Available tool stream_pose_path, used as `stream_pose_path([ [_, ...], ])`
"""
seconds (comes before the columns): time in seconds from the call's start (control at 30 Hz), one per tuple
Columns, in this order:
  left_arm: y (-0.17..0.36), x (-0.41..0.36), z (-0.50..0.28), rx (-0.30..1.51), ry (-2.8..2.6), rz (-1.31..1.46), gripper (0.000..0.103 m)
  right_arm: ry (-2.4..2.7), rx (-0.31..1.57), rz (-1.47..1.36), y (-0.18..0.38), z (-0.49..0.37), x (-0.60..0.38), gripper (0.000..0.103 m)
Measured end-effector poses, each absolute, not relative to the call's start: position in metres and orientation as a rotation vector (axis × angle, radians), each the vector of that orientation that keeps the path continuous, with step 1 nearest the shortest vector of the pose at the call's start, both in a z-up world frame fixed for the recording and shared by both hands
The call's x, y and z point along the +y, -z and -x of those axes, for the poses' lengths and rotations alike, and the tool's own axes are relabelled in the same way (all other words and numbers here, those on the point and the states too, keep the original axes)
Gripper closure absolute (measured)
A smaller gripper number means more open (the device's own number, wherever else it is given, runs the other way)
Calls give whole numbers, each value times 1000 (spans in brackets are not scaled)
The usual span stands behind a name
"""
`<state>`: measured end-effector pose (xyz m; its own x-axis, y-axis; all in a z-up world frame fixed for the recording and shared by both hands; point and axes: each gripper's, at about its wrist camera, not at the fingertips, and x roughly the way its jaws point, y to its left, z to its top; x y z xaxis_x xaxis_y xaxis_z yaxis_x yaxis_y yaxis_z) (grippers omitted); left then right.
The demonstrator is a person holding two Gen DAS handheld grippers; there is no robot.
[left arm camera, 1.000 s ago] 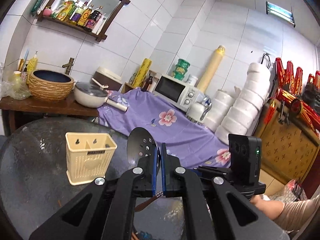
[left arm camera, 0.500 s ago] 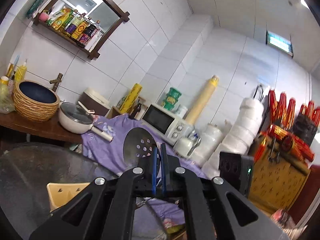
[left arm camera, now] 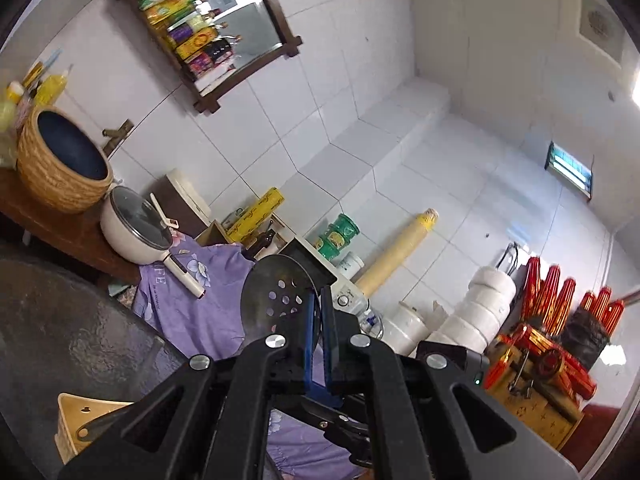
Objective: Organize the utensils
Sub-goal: 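Lower the spoon into the cream holder with the right tool while the left tool drops the ladle in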
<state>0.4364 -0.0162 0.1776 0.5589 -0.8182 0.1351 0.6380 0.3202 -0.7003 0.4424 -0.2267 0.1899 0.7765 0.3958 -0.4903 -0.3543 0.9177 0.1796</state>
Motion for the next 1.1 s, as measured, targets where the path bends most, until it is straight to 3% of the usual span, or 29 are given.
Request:
stream_pose_path([
  [0.2,-147,2,-457,267,984,951,100,-395,593,-75,-162,-465,-220,56],
  [0.5,-109,19,-461,340,909,951,100,-393,653,-65,-124,-482,-212,56],
  [0.87,-87,6,-453,483,732,625,99,-367,720,-29,-73,-489,-206,56],
  [0.93,-86,1,-450,505,691,539,90,-362,721,-26,-68,-489,-206,55],
  [1.0,-85,-2,-447,513,669,483,75,-357,705,-16,-65,-487,-206,40],
  [1.03,-85,-3,-444,511,653,451,63,-355,695,-12,-65,-486,-207,36],
  [1.1,-86,-3,-439,505,628,410,53,-345,670,-1,-65,-482,-207,33],
])
